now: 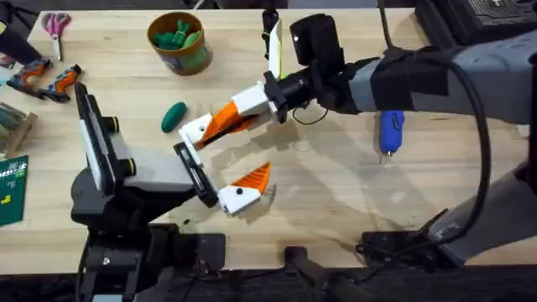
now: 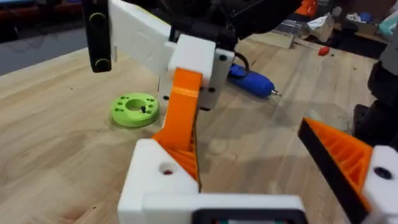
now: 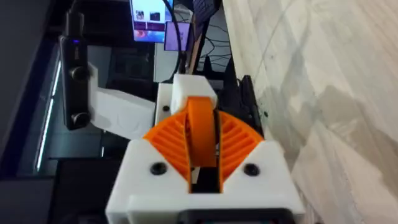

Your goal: Pick up the gripper from the table and insert it into the empty holder that is missing its gripper. Then pick up a screw, insert it into the mounting hole, and use the screwdriver to tighten it. Finally, clean up the table by picking up the vegetable and placing it into the bucket.

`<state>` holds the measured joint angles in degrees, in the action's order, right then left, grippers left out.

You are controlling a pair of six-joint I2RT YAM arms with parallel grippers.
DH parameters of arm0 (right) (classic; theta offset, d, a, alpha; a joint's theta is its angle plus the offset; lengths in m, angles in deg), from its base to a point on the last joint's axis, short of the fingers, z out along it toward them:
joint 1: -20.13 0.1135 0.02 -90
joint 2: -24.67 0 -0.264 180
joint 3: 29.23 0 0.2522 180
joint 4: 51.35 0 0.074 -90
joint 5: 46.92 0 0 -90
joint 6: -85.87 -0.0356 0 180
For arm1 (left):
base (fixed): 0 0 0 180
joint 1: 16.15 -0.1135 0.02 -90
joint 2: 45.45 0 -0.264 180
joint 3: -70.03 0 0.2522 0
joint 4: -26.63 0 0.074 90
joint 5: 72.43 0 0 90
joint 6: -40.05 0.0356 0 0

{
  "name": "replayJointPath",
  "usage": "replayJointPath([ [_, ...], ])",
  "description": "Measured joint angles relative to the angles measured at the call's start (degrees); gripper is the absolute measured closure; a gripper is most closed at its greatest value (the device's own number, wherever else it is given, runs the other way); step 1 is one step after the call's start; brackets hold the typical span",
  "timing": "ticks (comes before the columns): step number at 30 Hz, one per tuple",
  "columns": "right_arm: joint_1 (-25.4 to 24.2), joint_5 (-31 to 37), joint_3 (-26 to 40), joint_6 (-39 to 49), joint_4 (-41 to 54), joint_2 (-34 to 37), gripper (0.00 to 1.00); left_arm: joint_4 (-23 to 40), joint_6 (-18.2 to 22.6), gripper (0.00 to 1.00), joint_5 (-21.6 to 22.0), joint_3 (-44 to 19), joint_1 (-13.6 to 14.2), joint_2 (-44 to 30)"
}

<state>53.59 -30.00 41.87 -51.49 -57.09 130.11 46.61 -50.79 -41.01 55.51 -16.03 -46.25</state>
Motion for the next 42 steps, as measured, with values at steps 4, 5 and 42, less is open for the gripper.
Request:
replayJointPath([
  [4,-0.5,0.0,0.0,0.0,0.0,0.7,0.699,0.0,0.0,0.015,-0.5,0.0,0.0,0.0],
  [5,-1.2,0.7,0.0,0.0,0.1,1.4,0.502,0.2,0.5,0.015,-1.8,0.0,0.2,0.1],
  [42,-19.2,38.4,22.3,42.7,61.6,-5.5,0.120,0.4,1.1,0.015,-3.4,0.0,0.4,0.1],
])
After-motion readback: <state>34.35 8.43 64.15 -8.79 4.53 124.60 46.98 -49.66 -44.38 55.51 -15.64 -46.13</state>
